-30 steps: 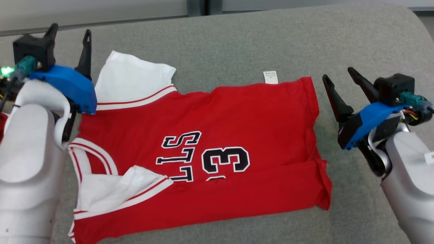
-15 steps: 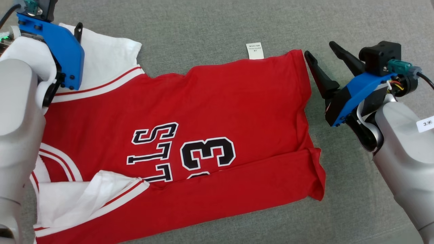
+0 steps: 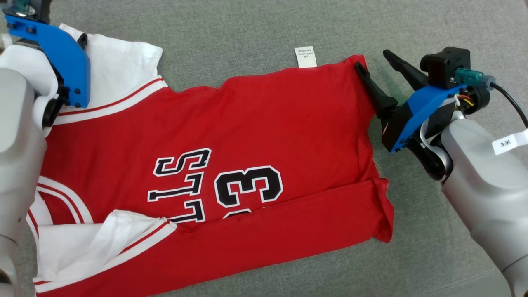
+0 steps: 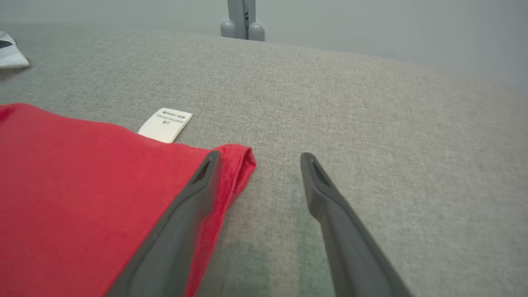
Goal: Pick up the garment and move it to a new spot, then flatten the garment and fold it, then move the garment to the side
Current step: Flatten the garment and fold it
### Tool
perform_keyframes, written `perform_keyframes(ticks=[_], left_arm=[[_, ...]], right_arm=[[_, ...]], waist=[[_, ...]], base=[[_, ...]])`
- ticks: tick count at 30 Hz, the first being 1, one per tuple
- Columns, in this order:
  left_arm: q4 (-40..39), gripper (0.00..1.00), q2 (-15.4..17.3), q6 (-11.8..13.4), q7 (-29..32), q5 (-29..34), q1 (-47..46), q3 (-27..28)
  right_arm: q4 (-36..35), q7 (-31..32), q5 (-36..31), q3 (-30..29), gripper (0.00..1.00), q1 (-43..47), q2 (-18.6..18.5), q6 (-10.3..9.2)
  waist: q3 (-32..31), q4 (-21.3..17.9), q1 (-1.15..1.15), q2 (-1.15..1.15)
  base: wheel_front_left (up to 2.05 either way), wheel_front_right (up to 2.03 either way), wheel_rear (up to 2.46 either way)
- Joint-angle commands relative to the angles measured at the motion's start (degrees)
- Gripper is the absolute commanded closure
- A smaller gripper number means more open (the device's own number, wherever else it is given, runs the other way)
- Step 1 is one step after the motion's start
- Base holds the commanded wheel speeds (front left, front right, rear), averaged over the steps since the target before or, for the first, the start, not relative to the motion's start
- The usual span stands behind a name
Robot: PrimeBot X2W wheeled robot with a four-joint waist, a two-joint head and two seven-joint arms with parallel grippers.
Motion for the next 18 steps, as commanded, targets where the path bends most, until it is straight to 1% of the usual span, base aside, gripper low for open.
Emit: perform_keyframes(ticks=[1, 2, 10, 12, 13, 15, 18], left_arm=[[0.59, 0.73, -0.34, -0.02, -0.65, -0.12, -0.03, -1.17], [0.50, 1.00, -0.30, -0.02, -1.36, -0.33, -0.22, -1.73], [0.65, 1.00, -1.20, -0.01, -5.37, -1.97, -2.27, -4.70], [0.74, 1.00, -1.55, -0.01, -6.43, -2.40, -2.79, -5.45], [0.77, 1.00, -1.89, -0.01, -6.99, -2.61, -2.89, -5.66], [0.89, 1.00, -2.31, -0.01, -8.36, -2.90, -3.30, -6.22], [1.34, 1.00, -2.70, -0.01, -10.43, -3.08, -3.71, -6.84]], right_arm=[[0.87, 0.25, 1.43, 0.60, 0.00, -1.26, 0.23, 0.01], [1.27, 0.11, 1.76, 1.03, 0.00, -1.59, 0.07, 0.01], [5.56, 1.53, 5.55, 4.76, 0.00, -4.49, 0.26, 0.01], [6.83, 2.68, 6.40, 5.82, 0.00, -5.10, 0.33, 0.01], [7.59, 3.39, 6.62, 6.54, 0.02, -5.43, 0.19, 0.01], [8.68, 4.60, 7.71, 7.46, 1.00, -5.62, 0.18, 0.01], [9.24, 5.29, 9.49, 8.36, 1.00, -6.18, -0.02, 0.01]], waist=[[-0.07, 0.19, 0.00, 0.00], [-0.09, 0.36, 0.00, 0.00], [0.15, 2.45, 0.00, 0.00], [0.15, 2.91, 0.00, 0.00], [0.13, 3.15, 0.00, 0.00], [0.11, 3.64, 0.00, 0.00], [0.00, 4.08, 0.00, 0.00]], base=[[0.00, 0.00, 0.00], [0.00, 0.00, 0.00], [0.00, 0.00, 0.00], [0.00, 0.00, 0.00], [0.00, 0.00, 0.00], [0.00, 0.00, 0.00], [0.00, 0.00, 0.00]])
